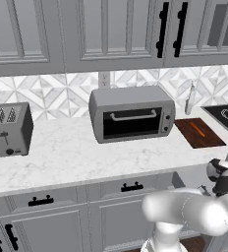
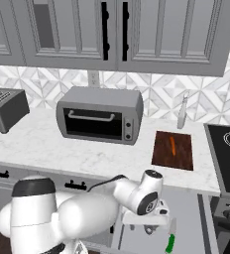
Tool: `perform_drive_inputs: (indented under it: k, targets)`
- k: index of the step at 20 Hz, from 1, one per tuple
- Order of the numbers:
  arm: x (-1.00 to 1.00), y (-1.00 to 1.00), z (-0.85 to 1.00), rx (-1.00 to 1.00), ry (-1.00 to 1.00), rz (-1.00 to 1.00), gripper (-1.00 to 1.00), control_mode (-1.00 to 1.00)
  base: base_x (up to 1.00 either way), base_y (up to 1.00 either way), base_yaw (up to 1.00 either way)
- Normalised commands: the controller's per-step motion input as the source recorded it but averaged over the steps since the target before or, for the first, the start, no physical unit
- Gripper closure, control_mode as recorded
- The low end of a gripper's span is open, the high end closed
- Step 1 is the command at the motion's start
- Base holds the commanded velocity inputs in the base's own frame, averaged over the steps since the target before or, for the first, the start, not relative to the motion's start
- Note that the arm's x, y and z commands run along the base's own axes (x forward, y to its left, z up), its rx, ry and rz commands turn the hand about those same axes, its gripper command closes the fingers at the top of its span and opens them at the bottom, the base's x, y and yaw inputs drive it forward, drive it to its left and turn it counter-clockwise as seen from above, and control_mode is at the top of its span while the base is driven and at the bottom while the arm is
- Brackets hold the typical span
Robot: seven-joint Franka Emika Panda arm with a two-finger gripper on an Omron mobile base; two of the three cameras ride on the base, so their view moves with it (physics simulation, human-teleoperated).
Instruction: Place the appropriate cutting tool for cutting the carrot skin on the cutting board.
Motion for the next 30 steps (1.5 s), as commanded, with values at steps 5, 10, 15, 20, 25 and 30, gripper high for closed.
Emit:
perform_drive_inputs:
  k: [5, 10, 15, 20, 25, 30]
  targets:
    - [0.39, -0.15, -0.01, 0.01, 0.00, 0.04, -1.00, -1.00, 0.00, 0.00, 0.00]
    - [0.20, -0.33, -0.10, 0.01, 0.00, 0.04, -1.00, -1.00, 0.00, 0.00, 0.00]
    - [0.18, -0.06, -0.24, 0.06, 0.00, 0.00, -1.00, -1.00, 0.00, 0.00, 0.00]
    - [0.28, 0.00, -0.30, 0.03, 0.00, 0.00, -1.00, -1.00, 0.00, 0.00, 0.00]
    - [0.18, 0.00, -0.39, 0.00, 0.00, 0.00, -1.00, -1.00, 0.00, 0.00, 0.00]
    - [0.21, 0.00, -0.39, 0.00, 0.00, 0.00, -1.00, -1.00, 0.00, 0.00, 0.00]
